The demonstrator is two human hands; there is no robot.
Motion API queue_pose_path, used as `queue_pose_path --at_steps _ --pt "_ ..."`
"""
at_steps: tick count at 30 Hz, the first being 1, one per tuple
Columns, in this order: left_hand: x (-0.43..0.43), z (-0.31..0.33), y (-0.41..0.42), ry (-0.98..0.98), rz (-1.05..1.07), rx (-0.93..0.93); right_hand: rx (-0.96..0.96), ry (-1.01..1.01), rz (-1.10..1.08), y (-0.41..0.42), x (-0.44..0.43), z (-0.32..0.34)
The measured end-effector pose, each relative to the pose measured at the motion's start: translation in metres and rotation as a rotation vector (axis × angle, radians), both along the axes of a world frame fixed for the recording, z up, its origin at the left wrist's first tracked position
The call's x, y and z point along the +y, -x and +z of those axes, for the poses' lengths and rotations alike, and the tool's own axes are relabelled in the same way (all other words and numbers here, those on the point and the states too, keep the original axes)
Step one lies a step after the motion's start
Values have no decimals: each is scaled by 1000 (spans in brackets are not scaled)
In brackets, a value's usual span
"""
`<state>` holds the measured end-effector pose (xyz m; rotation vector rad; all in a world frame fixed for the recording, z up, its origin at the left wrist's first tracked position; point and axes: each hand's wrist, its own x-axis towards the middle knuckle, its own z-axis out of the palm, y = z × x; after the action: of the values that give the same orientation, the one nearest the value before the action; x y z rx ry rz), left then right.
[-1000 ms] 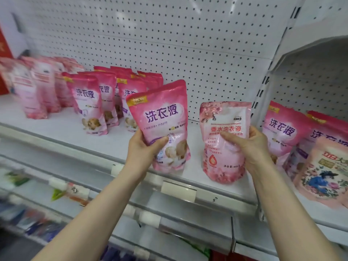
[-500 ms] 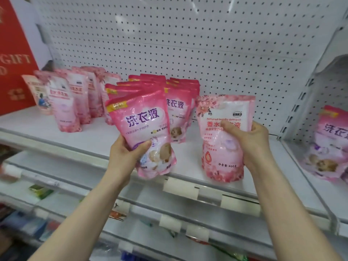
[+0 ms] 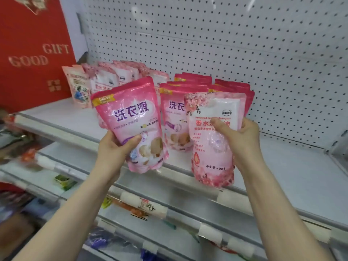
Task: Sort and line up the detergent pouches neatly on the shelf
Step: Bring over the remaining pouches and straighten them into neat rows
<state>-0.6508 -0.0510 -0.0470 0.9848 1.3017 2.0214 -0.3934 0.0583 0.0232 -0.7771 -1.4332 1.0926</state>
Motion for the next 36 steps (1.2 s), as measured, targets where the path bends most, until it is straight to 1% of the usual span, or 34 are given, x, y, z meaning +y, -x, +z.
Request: queue_pose_path --at_steps 5,9,13,18,21,22,26,29,31,33,36 --pt "-6 -6 45 -14 37 -6 -58 -49 13 51 -3 0" --pt "0 -6 84 -55 10 -9 -125 -108 0 94 -6 1" --pt "5 -1 132 -38 -27 5 -168 -112 -52 151 -4 9" --pt "11 3 182 -6 -43 36 -258 -163 -256 223 13 19" --pt "17 4 200 1 -62 61 -296 -101 -344 250 29 23" --pt "19 5 204 1 -73 71 -336 -114 -377 255 31 25" --pt "20 6 212 -3 -151 83 -570 -300 -456 261 36 45" --pt "22 6 213 -2 -203 84 -882 -396 -445 265 44 69" --pt "24 5 213 0 -224 83 -1069 -419 -399 275 49 81" --pt "26 5 213 9 -242 83 -1142 -398 -355 286 55 87" --pt "29 5 214 24 -262 76 -1183 -379 -349 290 66 94"
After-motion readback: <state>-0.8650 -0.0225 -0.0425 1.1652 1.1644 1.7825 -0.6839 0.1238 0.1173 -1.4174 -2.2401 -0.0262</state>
